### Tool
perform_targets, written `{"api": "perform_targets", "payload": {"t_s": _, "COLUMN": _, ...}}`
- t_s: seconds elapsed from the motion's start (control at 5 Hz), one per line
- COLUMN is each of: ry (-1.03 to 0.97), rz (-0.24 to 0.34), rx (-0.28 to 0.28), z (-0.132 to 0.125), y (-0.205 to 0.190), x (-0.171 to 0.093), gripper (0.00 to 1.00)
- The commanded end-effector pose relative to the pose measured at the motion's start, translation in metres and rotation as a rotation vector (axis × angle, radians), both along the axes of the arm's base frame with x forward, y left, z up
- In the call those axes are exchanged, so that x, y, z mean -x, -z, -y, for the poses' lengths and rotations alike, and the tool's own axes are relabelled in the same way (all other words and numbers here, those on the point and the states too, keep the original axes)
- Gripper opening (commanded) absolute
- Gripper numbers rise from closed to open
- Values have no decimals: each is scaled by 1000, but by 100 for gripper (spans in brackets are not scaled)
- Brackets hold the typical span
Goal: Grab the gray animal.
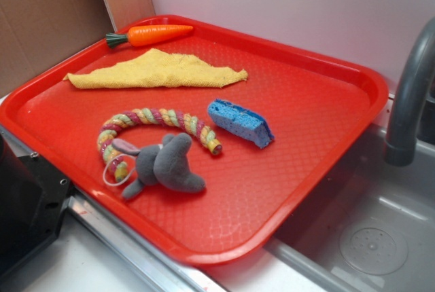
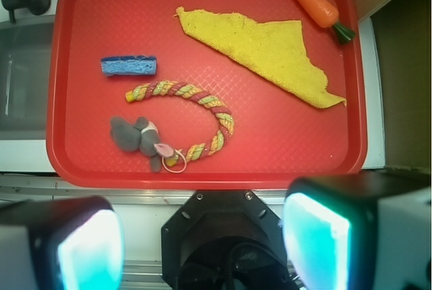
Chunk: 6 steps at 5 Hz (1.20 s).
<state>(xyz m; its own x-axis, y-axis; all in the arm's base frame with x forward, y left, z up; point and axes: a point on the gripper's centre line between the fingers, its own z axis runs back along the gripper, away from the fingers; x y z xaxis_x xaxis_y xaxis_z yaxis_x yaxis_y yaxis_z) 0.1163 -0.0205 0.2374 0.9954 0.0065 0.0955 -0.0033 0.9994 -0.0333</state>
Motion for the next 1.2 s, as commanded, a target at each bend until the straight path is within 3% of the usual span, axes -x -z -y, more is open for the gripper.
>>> {"api": "perform_targets", "payload": {"t_s": 0.0, "ry": 0, "rz": 0, "rx": 0, "z": 0, "y": 0, "x": 0, "gripper": 100}}
{"api": "perform_targets", "payload": {"t_s": 0.4, "ry": 500, "rz": 66, "rx": 51, "z": 11, "y": 28, "x": -20, "gripper": 100}}
{"api": "perform_targets", "payload": {"t_s": 0.6, "ry": 750, "rz": 94, "rx": 105, "z": 20, "y": 51, "x": -32, "gripper": 100}}
{"api": "perform_targets", "payload": {"t_s": 1.0, "ry": 1139, "rz": 95, "rx": 28, "z": 52, "y": 107, "x": -54, "gripper": 100}}
